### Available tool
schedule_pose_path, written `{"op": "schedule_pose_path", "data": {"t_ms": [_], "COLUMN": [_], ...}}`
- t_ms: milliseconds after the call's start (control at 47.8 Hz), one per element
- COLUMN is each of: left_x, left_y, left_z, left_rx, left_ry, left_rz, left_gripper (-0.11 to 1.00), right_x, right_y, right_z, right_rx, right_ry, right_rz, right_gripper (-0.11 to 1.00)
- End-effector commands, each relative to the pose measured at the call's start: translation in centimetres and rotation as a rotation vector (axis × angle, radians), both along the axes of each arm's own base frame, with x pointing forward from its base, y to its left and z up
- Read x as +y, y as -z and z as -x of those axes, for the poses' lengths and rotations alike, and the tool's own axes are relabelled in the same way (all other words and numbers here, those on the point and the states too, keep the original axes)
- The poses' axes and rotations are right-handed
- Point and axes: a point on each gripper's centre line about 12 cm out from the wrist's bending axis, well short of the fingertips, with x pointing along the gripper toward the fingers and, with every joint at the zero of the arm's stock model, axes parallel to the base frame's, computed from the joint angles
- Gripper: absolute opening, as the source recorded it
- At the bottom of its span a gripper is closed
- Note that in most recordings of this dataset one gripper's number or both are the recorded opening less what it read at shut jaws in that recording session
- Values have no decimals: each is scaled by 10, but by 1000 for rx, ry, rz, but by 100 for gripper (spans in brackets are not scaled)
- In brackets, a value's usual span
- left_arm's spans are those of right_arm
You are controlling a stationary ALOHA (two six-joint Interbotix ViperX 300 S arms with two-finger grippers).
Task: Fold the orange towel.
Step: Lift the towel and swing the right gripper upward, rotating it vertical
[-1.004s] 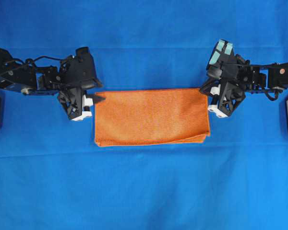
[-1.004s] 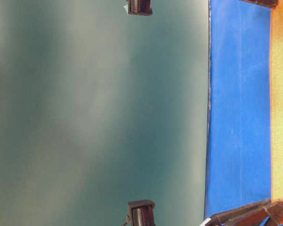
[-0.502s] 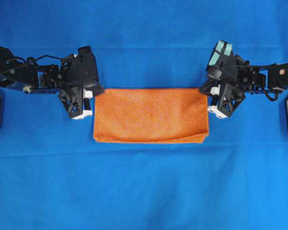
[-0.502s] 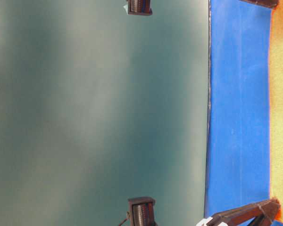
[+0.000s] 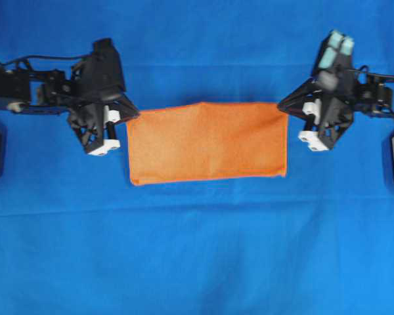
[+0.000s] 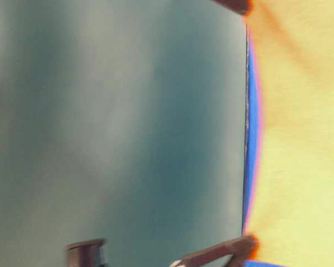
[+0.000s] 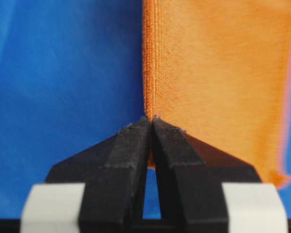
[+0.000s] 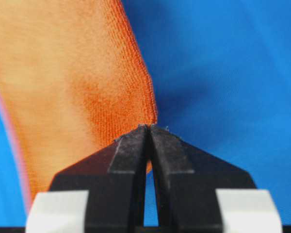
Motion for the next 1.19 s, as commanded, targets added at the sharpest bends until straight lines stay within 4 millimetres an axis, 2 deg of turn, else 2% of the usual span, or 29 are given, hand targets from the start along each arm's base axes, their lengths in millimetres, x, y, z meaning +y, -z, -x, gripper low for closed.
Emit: {"op": "schedule_pose_path", "data": {"t_ms": [0, 209, 439, 711, 921, 1172], "left_x": [-1, -2, -2, -9, -32, -69], "left_y": [-23, -42, -57, -57, -60, -72], "left_z": [0, 4, 2, 0, -11, -38], "left_rx": [-56, -107, -151, -155, -197, -303], "left_ry": [5, 4, 5, 25, 100, 204], "left_rz": [-11, -19, -28, -24, -22, -8], "left_gripper": [1, 1, 1, 1, 1, 1], "right_x": [1, 7, 8, 6, -16, -61], "right_y": [-25, -50, -51, -52, -51, -47], "right_z": [2, 11, 12, 12, 11, 3], "right_rx": [-62, -141, -143, -148, -155, -133], "right_ry": [-1, -14, -14, -11, 63, 169], "right_rz": [19, 39, 38, 43, 56, 109], "right_gripper": [2, 2, 2, 2, 2, 2]}}
